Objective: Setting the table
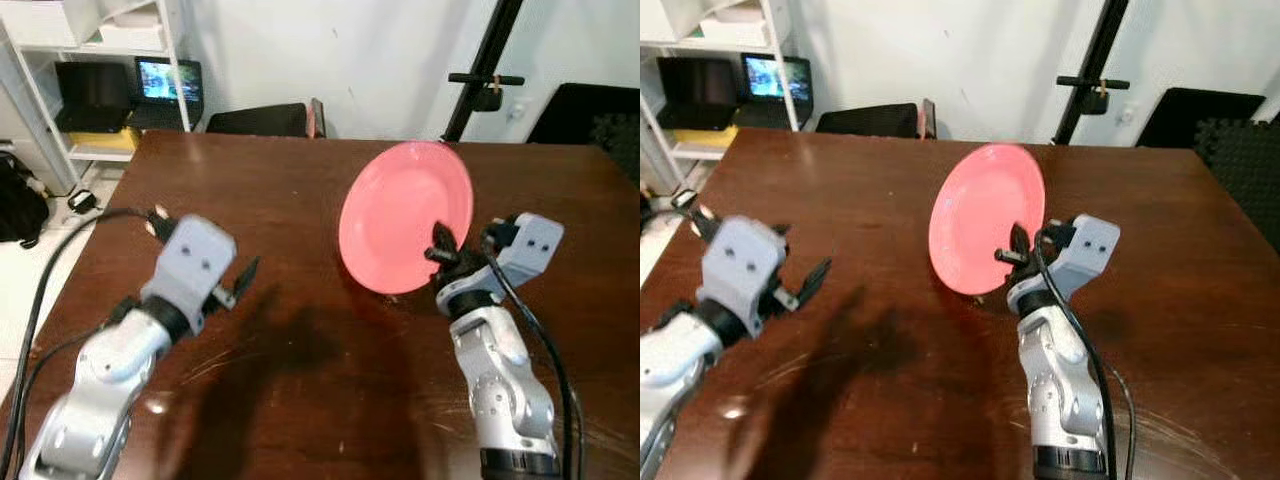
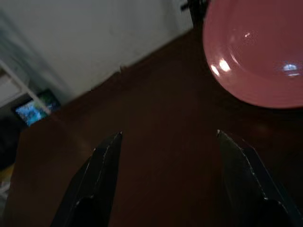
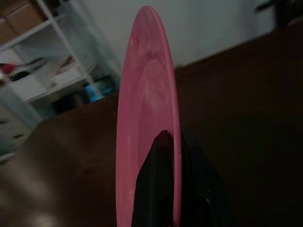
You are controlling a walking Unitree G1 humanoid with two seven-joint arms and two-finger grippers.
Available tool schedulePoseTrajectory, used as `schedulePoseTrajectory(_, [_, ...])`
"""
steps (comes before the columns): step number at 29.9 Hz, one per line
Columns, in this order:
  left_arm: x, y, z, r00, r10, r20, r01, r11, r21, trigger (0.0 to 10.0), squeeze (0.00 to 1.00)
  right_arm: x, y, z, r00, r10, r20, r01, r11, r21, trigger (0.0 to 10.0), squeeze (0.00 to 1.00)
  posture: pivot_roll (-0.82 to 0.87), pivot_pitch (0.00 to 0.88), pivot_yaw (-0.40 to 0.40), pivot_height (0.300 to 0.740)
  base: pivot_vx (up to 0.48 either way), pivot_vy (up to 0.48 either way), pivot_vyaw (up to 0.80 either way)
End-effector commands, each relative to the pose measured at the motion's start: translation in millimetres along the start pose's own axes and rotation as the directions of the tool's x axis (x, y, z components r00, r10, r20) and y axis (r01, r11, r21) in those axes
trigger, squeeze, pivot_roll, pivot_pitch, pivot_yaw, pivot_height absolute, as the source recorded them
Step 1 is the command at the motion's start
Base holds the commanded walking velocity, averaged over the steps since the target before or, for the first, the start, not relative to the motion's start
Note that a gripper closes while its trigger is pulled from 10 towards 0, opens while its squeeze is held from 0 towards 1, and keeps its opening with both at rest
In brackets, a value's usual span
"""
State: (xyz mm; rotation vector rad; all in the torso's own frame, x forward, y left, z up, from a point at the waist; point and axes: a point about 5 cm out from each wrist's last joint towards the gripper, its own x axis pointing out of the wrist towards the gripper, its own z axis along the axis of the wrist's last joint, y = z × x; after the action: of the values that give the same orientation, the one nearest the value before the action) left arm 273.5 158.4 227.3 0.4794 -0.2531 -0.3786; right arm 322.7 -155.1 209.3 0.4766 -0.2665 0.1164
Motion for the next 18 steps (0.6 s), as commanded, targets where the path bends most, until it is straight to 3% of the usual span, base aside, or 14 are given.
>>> schedulePoseTrajectory(1, [-4.6, -5.9, 7, 0.999, -0.043, 0.032, 0.042, 0.998, 0.038, 10.0, 0.0, -4.8, 2.7, 1, 0.999, 0.032, -0.008, -0.031, 0.997, 0.073, 10.0, 0.0, 0.09, 0.111, 0.039, 0.74, 0.0, 0.0, 0.0])
schedulePoseTrajectory(3, [-5.9, -7.0, 7, 0.998, -0.053, 0.033, 0.052, 0.998, 0.045, 10.0, 0.0, -5.8, 4.0, 0, 0.999, 0.04, -0.018, -0.038, 0.994, 0.103, 10.0, 0.0, 0.09, 0.111, 0.039, 0.74, 0.0, 0.0, 0.0])
schedulePoseTrajectory(4, [-7.8, -10.0, 9, 0.995, -0.082, 0.048, 0.08, 0.996, 0.042, 10.0, 0.0, -9.0, 7.0, -2, 0.997, 0.064, -0.033, -0.058, 0.986, 0.159, 10.0, 0.0, 0.09, 0.111, 0.037, 0.74, 0.0, 0.0, 0.0])
schedulePoseTrajectory(5, [-7.5, -10.5, 14, 0.992, -0.104, 0.074, 0.108, 0.993, -0.041, 10.0, 0.0, -12.4, 8.8, -3, 0.996, 0.08, -0.047, -0.069, 0.977, 0.203, 10.0, 0.0, 0.09, 0.114, 0.035, 0.74, 0.0, 0.0, 0.0])
schedulePoseTrajectory(8, [-7.6, -12.2, 21, 0.98, -0.169, 0.102, 0.184, 0.969, -0.162, 10.0, 0.0, -17.2, 7.7, -5, 0.995, 0.077, -0.066, -0.056, 0.957, 0.283, 10.0, 0.0, 0.09, 0.115, 0.033, 0.74, 0.0, 0.0, 0.0])
schedulePoseTrajectory(10, [-8.9, -13.7, 23, 0.972, -0.208, 0.109, 0.226, 0.955, -0.193, 10.0, 0.0, -18.8, 6.9, -6, 0.994, 0.076, -0.073, -0.05, 0.949, 0.311, 10.0, 0.0, 0.09, 0.115, 0.034, 0.74, 0.0, 0.0, 0.0])
schedulePoseTrajectory(11, [-13.1, -17.4, 26, 0.945, -0.302, 0.125, 0.324, 0.917, -0.232, 10.0, 0.0, -22.9, 5.6, -9, 0.992, 0.084, -0.095, -0.042, 0.924, 0.38, 10.0, 0.0, 0.09, 0.117, 0.035, 0.74, 0.0, 0.0, 0.0])
schedulePoseTrajectory(14, [-15.6, -18.4, 26, 0.931, -0.343, 0.128, 0.365, 0.896, -0.252, 10.0, 0.0, -26.7, 4.3, -12, 0.989, 0.093, -0.111, -0.036, 0.902, 0.43, 10.0, 0.0, 0.09, 0.121, 0.04, 0.74, 0.0, 0.0, 0.0])
schedulePoseTrajectory(18, [-19.5, -17.4, 22, 0.901, -0.42, 0.111, 0.433, 0.854, -0.287, 10.0, 0.0, -33.3, -14.8, -31, 0.985, 0.013, -0.173, 0.085, 0.832, 0.548, 10.0, 0.0, 0.1, 0.126, 0.046, 0.74, 0.0, 0.0, 0.0])
